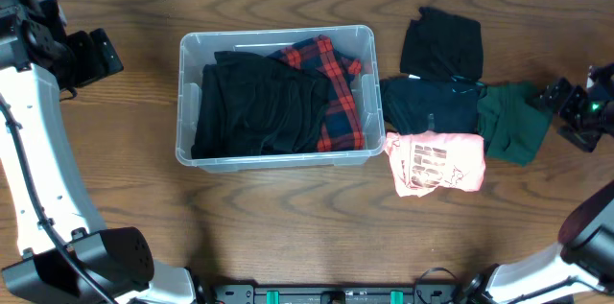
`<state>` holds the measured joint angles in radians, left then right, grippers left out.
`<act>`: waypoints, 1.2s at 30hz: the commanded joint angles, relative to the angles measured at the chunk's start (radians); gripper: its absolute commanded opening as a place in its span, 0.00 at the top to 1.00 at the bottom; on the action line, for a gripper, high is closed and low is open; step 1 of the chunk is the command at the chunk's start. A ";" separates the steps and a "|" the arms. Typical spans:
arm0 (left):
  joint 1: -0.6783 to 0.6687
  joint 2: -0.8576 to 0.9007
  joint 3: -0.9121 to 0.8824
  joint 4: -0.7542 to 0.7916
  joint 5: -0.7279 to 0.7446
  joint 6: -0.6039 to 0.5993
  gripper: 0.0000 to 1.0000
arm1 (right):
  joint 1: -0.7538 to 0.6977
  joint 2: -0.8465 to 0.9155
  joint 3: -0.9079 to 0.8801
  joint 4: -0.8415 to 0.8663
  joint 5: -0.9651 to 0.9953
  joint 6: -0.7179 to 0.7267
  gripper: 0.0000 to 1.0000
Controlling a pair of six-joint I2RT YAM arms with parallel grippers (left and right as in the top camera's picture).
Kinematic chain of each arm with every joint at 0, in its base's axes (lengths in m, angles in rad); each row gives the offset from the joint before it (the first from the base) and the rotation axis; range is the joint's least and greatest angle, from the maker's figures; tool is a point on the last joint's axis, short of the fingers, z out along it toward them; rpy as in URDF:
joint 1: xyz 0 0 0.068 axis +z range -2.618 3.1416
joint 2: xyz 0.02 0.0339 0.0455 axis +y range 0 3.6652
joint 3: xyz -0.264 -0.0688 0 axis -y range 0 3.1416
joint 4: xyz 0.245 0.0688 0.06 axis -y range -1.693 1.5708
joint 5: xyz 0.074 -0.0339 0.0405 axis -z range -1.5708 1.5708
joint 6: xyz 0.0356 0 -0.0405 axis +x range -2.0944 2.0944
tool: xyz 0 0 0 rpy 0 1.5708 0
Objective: Pack container
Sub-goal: 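Reach the right gripper to the green garment and grasp it, then carry the green garment into the bin with the right gripper and release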
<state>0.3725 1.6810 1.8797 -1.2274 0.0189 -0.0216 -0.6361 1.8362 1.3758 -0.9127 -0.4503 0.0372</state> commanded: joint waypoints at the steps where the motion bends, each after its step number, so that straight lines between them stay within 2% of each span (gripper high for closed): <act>1: 0.003 -0.013 -0.008 -0.003 -0.008 0.010 0.02 | -0.037 0.085 0.018 0.020 -0.038 -0.086 0.01; 12: 0.003 -0.013 -0.008 -0.003 -0.008 0.010 0.02 | -0.096 0.294 0.018 0.035 -0.191 -0.172 0.03; 19: 0.003 -0.013 -0.008 -0.003 -0.008 0.010 0.02 | -0.084 0.326 0.017 0.046 -0.199 -0.177 0.18; 21: 0.003 -0.013 -0.008 -0.003 -0.008 0.010 0.02 | -0.075 0.326 0.017 0.045 -0.209 -0.177 0.28; 23: 0.003 -0.013 -0.008 -0.003 -0.008 0.010 0.02 | -0.069 0.326 0.017 0.045 -0.205 -0.177 0.44; 26: 0.003 -0.013 -0.008 -0.003 -0.008 0.010 0.02 | -0.068 0.326 0.017 0.040 -0.206 -0.177 0.63; 30: 0.003 -0.013 -0.008 -0.003 -0.008 0.010 0.02 | -0.068 0.317 0.017 0.033 -0.228 -0.177 0.80; 34: 0.003 -0.013 -0.008 -0.003 -0.008 0.010 0.02 | -0.070 0.257 0.019 0.021 -0.337 -0.173 0.98; 36: 0.003 -0.013 -0.008 -0.003 -0.008 0.010 0.02 | -0.071 0.196 0.019 0.014 -0.413 -0.172 0.99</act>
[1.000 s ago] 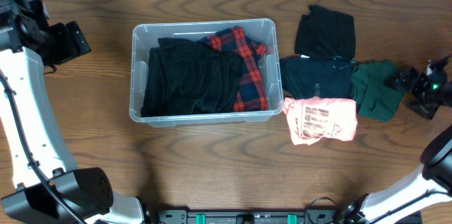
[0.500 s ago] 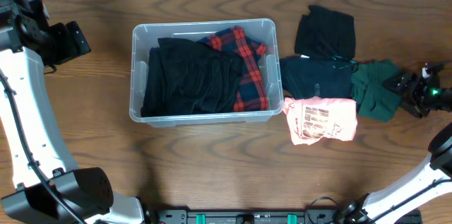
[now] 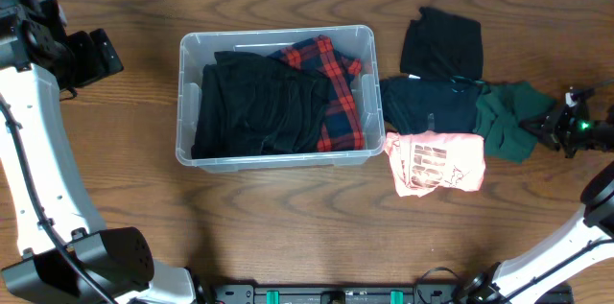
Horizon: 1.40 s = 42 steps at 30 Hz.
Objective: Pack container
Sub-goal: 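Carry the green garment into the bin with the right gripper and release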
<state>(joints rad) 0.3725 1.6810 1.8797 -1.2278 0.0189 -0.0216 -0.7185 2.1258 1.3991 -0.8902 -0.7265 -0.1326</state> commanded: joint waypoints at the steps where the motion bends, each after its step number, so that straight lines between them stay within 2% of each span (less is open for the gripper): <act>1: 0.003 -0.013 -0.008 -0.002 -0.008 0.010 0.02 | 0.011 -0.128 -0.004 -0.010 -0.175 -0.003 0.99; 6: 0.003 -0.013 -0.008 -0.002 -0.008 0.010 0.02 | 0.036 -0.362 -0.004 0.013 -0.373 0.047 0.99; 11: 0.003 -0.013 -0.008 -0.002 -0.008 0.010 0.02 | 0.135 -0.578 -0.004 0.113 -0.408 0.164 0.99; 14: 0.003 -0.013 -0.008 -0.002 -0.008 0.010 0.02 | 0.263 -0.658 -0.004 0.220 -0.409 0.277 0.99; 18: 0.003 -0.013 -0.008 -0.002 -0.008 0.010 0.02 | 0.490 -0.676 -0.004 0.412 -0.418 0.442 0.99; 23: 0.003 -0.013 -0.008 -0.002 -0.008 0.010 0.02 | 0.833 -0.613 -0.004 0.676 -0.302 0.564 0.99; 28: 0.003 -0.013 -0.008 -0.002 -0.008 0.010 0.02 | 1.087 -0.481 -0.004 0.864 -0.161 0.623 0.99; 34: 0.003 -0.013 -0.008 -0.002 -0.008 0.010 0.02 | 1.259 -0.266 -0.004 0.948 -0.010 0.764 0.99; 42: 0.003 -0.013 -0.008 -0.002 -0.008 0.010 0.02 | 1.361 -0.016 -0.004 1.017 0.020 0.809 0.98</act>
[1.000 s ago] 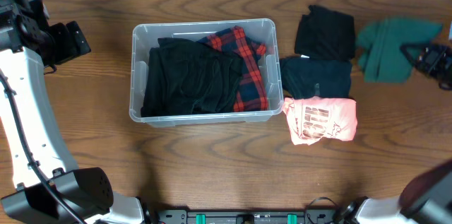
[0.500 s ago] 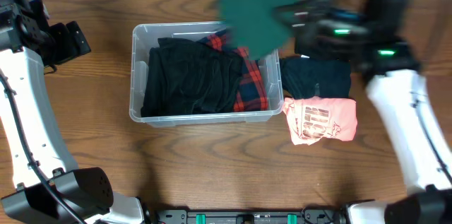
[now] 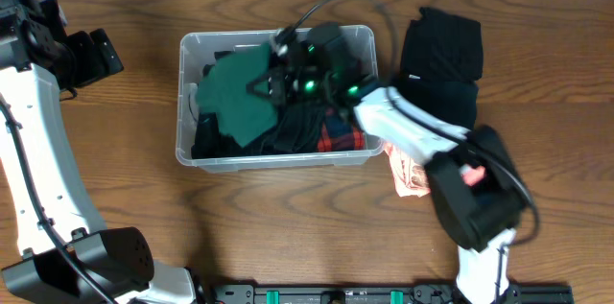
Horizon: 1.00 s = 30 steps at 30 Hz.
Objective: Pack container
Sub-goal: 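Carry the green garment into the bin with the right gripper and release, then move the right gripper to the black garment at the top right and grasp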
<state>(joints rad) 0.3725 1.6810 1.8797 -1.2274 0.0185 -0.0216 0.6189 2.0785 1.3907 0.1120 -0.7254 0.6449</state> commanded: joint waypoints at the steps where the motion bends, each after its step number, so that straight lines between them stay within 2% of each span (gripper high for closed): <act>1: 0.003 -0.013 -0.008 -0.003 -0.008 0.010 0.02 | 0.027 0.050 0.004 0.010 0.018 0.031 0.98; 4: 0.003 -0.013 -0.008 -0.003 -0.008 0.010 0.02 | 0.022 0.061 0.004 -0.016 0.018 0.019 0.96; 7: 0.003 -0.013 -0.008 -0.003 -0.008 0.010 0.02 | -0.005 0.031 0.004 -0.028 0.014 -0.016 0.75; 9: 0.003 -0.013 -0.008 -0.003 -0.008 0.010 0.02 | -0.031 -0.012 0.004 -0.060 0.016 -0.049 0.54; 10: 0.003 -0.013 -0.008 -0.003 -0.008 0.010 0.02 | -0.048 -0.043 0.004 -0.086 0.016 -0.065 0.50; 15: 0.003 -0.013 -0.008 -0.003 -0.008 0.010 0.02 | -0.149 -0.228 0.004 -0.271 0.054 -0.166 0.42; 19: 0.003 -0.013 -0.008 -0.003 -0.008 0.010 0.02 | -0.277 -0.409 0.004 -0.462 0.209 -0.261 0.33; 23: 0.003 -0.013 -0.008 -0.003 -0.008 0.010 0.02 | -0.440 -0.526 0.004 -0.555 0.323 -0.271 0.23; 27: 0.003 -0.013 -0.008 -0.003 -0.008 0.010 0.02 | -0.631 -0.549 0.004 -0.604 0.348 -0.307 0.22; 30: 0.003 -0.013 -0.008 -0.003 -0.008 0.010 0.02 | -0.747 -0.500 0.003 -0.626 0.379 -0.332 0.20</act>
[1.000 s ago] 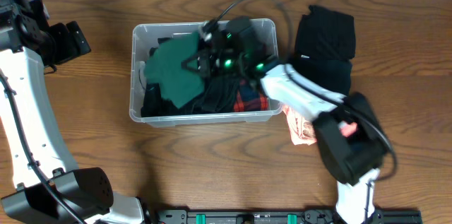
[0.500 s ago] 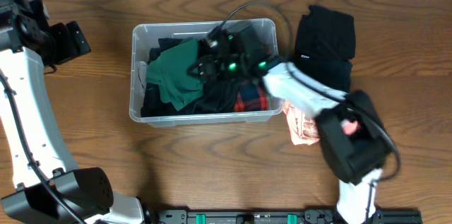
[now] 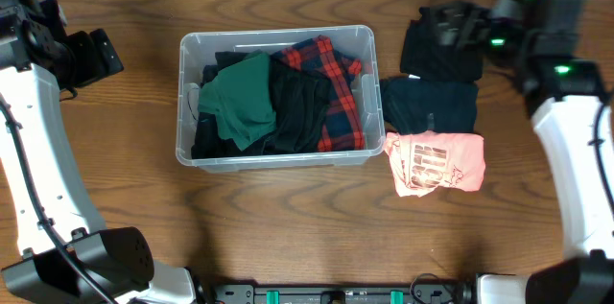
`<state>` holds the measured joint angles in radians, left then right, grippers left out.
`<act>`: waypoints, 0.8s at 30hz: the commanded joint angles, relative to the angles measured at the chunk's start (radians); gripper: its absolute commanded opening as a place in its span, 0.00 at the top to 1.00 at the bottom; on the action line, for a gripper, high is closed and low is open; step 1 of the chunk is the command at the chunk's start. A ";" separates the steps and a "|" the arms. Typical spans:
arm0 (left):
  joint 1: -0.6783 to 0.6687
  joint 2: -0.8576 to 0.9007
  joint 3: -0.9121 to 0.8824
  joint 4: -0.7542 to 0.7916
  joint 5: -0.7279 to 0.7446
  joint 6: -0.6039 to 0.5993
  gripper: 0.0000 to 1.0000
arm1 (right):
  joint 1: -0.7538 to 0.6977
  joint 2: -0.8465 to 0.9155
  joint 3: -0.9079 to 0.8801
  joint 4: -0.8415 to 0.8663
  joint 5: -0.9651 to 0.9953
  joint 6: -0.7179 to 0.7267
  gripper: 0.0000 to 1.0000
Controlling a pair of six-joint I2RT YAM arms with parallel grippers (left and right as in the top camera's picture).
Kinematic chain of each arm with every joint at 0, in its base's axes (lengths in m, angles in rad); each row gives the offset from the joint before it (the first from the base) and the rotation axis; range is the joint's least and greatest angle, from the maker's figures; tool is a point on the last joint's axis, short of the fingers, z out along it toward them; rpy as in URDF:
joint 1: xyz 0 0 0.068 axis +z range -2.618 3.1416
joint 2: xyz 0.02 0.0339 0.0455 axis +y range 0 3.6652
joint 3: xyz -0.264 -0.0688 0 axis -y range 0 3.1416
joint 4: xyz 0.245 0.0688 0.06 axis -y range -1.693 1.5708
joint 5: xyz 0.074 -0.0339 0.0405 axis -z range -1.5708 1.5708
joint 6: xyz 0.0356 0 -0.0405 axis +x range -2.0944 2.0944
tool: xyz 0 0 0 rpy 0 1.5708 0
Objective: Pack container
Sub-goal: 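Move the right gripper to the black garment at the top right and grasp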
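Note:
A clear plastic bin [image 3: 368, 103] stands left of the table's middle. It holds black clothes, a red plaid shirt [image 3: 341, 88] and a green garment [image 3: 240, 101] lying on top at the left. On the table right of the bin lie a black garment [image 3: 432, 59], a dark navy garment [image 3: 430, 105] and a pink shirt [image 3: 436, 162]. My right gripper [image 3: 453, 26] hovers over the black garment's far edge; its dark fingers blend with the cloth. My left gripper [image 3: 96, 55] is far to the left, apart from the bin.
The left arm's white links [image 3: 43, 179] run down the left side of the table. The right arm [image 3: 576, 151] comes down the right side. Bare wood lies in front of the bin and the pink shirt.
The green garment, then held over the bin by my right gripper, now lies in the bin on the black clothes. The right gripper is now at the back right over the black garment.
The green garment first lay on the table right of the navy one, with my right gripper beside it. Then the gripper was at the garment's edge. Then it held the garment above the bin. Now the garment rests in the bin. The left arm stayed still.

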<state>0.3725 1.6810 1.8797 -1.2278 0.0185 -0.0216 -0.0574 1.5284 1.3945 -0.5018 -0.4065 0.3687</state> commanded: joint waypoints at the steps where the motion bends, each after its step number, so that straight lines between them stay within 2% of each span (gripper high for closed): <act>1: 0.003 -0.013 -0.008 -0.002 -0.008 0.010 0.02 | -0.103 0.079 -0.001 -0.011 0.060 -0.060 0.20; 7: 0.003 -0.013 -0.008 -0.002 -0.008 0.010 0.02 | -0.190 0.316 -0.001 0.032 0.082 -0.050 0.22; 13: 0.003 -0.013 -0.008 -0.002 -0.008 0.010 0.02 | -0.220 0.547 -0.001 0.173 -0.036 0.000 0.22; 24: 0.003 -0.013 -0.008 -0.002 -0.008 0.010 0.02 | -0.220 0.690 -0.001 0.290 -0.227 0.023 0.25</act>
<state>0.3725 1.6810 1.8797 -1.2274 0.0185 -0.0216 -0.2874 2.1681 1.3945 -0.2073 -0.5644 0.3771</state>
